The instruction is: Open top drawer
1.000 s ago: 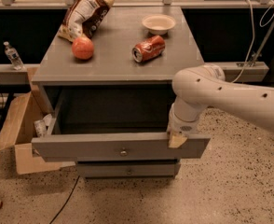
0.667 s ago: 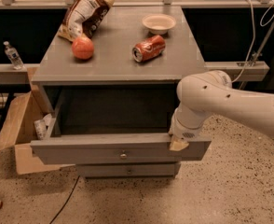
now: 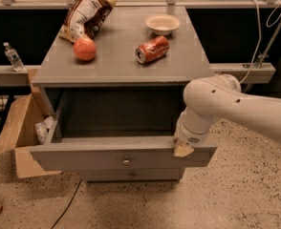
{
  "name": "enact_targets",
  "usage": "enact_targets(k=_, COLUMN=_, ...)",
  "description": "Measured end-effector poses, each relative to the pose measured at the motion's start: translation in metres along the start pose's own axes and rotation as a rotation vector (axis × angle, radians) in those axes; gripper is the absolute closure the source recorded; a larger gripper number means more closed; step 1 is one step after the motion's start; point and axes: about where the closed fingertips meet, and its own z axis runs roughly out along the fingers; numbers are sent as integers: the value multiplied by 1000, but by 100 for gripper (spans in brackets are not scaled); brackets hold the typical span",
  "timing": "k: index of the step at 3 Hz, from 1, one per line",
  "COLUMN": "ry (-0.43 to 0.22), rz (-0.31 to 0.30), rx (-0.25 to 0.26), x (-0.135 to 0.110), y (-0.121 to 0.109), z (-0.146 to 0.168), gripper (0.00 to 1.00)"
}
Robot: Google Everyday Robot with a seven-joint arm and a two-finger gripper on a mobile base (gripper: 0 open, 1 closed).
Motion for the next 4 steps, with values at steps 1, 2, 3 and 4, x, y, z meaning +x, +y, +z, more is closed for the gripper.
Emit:
enact_targets(k=1, ry=0, rz=0, rx=0, x=0, y=0, z=0, gripper=57)
enact_targets(k=2, ry=0, rz=0, rx=0, x=0, y=0, z=0, gripper=35)
enact_targets(k=3, ry=-1, rz=-13, rx=-31, x=-1, y=6, z=3, gripper=11)
enact_targets(k=4, ry=-7, rz=3, rx=-81, x=5, y=24, z=10, gripper=0)
